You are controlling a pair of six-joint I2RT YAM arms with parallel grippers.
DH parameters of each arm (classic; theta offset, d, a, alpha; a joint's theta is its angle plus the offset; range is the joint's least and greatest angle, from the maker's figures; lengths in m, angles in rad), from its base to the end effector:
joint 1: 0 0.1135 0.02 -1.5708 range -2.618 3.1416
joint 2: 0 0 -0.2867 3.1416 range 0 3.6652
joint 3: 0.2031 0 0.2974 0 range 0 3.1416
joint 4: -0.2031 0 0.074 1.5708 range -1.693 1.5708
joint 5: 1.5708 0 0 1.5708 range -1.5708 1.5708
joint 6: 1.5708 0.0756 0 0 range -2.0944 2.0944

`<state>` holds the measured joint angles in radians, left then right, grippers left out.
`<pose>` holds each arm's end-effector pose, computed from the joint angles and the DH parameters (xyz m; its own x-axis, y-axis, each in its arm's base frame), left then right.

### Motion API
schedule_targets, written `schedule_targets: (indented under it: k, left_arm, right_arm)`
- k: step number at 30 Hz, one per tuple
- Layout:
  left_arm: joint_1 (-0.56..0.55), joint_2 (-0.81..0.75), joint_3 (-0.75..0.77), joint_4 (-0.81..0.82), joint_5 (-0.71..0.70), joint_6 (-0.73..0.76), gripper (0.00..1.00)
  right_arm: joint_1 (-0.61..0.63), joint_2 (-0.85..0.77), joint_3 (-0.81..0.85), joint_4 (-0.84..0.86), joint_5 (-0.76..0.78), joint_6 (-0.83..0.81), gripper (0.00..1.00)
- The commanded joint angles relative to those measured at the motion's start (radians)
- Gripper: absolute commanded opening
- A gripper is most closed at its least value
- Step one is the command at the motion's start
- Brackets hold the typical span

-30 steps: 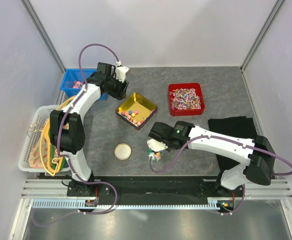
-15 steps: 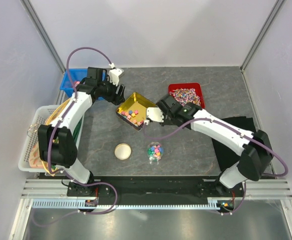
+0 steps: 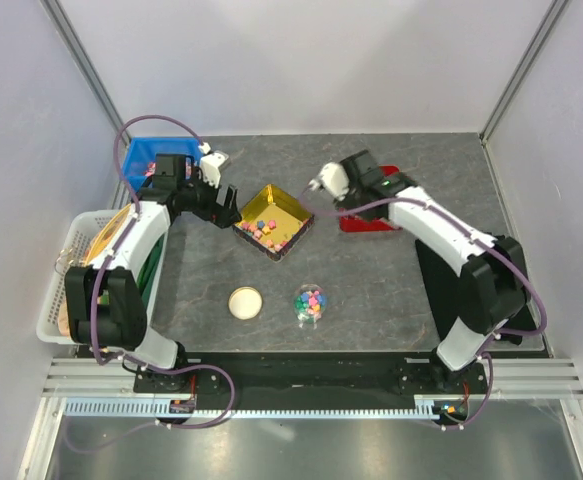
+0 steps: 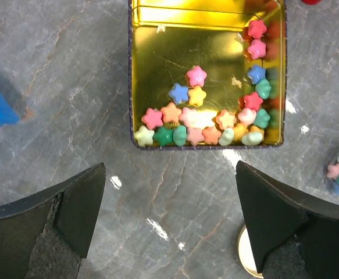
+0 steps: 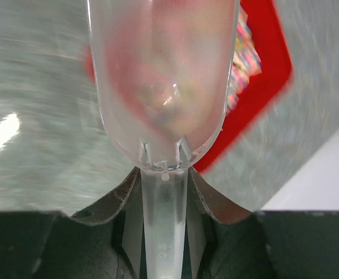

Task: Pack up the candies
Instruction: Place the spatula at the corner of the board.

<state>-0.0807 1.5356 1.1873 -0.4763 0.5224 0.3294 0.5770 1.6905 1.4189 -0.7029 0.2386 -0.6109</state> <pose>0.3946 -0.0698 0.2545 -0.5607 0.3266 -0.7609 0.6223 0.7724 -0.1271 0.3733 0.2216 0.2558 -0.3278 -0.8784 -0.3478 -0.7408 0.4675 -0.4823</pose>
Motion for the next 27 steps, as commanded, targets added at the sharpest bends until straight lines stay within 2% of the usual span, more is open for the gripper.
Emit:
schedule_targets:
  k: [1,3,8,12,18,27]
  left_arm:
    - [0.015,-0.116,-0.047,0.057,0.070,0.016,1.00]
    - [0.016,-0.138,-0.064,0.065,0.076,0.016,1.00]
    - [0.016,-0.203,-0.101,0.056,0.097,0.049,1.00]
    - [0.016,-0.230,-0.117,0.012,0.119,0.088,1.00]
    - [0.016,-0.272,-0.182,-0.005,0.096,0.118,1.00]
    - [0.016,-0.301,-0.226,0.011,0.096,0.105,1.00]
  right_arm:
    - [-0.244,-0.014,0.071,0.035,-0.074,0.109,0.00]
    - [-0.358,-0.009,0.077,0.052,-0.108,0.126,0.00]
    - [-0.537,0.037,0.066,0.163,-0.127,0.167,0.00]
    - [-0.685,0.187,0.133,0.169,-0.168,0.183,0.00]
    - [-0.778,0.336,0.189,0.189,-0.176,0.197,0.00]
    - [-0.792,0.394,0.181,0.232,-0.166,0.200,0.00]
